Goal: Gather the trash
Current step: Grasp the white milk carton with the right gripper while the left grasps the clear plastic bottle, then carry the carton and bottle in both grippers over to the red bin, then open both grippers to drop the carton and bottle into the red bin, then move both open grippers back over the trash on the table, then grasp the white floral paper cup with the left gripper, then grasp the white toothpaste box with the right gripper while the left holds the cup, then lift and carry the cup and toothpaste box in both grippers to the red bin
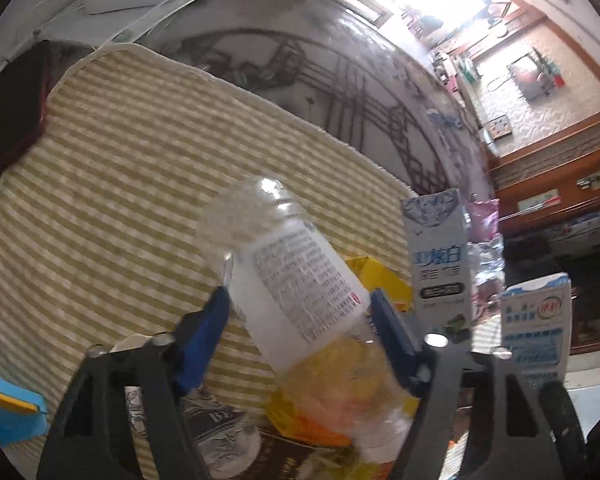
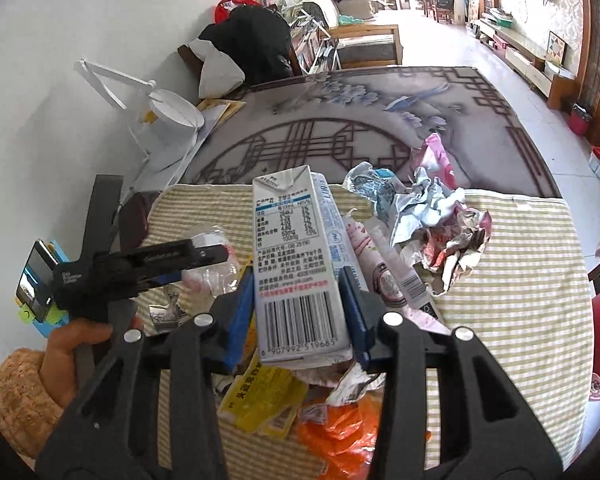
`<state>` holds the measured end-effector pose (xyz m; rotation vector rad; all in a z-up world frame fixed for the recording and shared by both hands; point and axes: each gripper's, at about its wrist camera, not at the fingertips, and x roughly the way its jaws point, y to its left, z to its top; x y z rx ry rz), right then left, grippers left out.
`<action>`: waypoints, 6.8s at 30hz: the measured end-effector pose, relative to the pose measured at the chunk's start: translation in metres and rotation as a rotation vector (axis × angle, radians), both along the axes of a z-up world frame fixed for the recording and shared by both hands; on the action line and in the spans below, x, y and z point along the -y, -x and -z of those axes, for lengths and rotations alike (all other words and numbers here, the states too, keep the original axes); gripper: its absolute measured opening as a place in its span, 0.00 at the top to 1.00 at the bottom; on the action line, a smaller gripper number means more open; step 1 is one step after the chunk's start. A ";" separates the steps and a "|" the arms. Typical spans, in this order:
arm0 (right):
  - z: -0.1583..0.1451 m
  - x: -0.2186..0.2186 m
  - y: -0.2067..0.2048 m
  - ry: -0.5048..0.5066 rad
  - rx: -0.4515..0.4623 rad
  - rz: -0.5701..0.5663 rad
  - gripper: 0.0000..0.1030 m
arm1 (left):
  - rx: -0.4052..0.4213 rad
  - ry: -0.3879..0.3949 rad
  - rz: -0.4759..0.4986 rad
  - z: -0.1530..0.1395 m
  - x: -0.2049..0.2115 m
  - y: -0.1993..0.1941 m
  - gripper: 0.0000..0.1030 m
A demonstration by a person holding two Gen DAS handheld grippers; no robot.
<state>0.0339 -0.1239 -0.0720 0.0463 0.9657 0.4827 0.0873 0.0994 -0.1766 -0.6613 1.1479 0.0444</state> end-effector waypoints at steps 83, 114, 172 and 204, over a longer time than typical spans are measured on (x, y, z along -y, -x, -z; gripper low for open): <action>-0.043 0.319 0.007 0.053 0.225 0.449 0.10 | 0.400 -0.278 0.336 -0.145 0.296 0.041 0.23; -0.009 0.047 0.010 0.097 0.113 0.183 0.06 | -0.107 -0.173 -0.128 -0.001 -0.023 0.109 0.22; 0.116 -0.037 -0.091 0.073 -0.361 -0.053 0.38 | -0.025 -0.175 0.036 0.002 -0.014 0.053 0.35; 0.002 -0.011 -0.020 0.093 0.027 0.016 0.55 | 0.069 -0.217 0.066 -0.034 0.007 0.068 0.35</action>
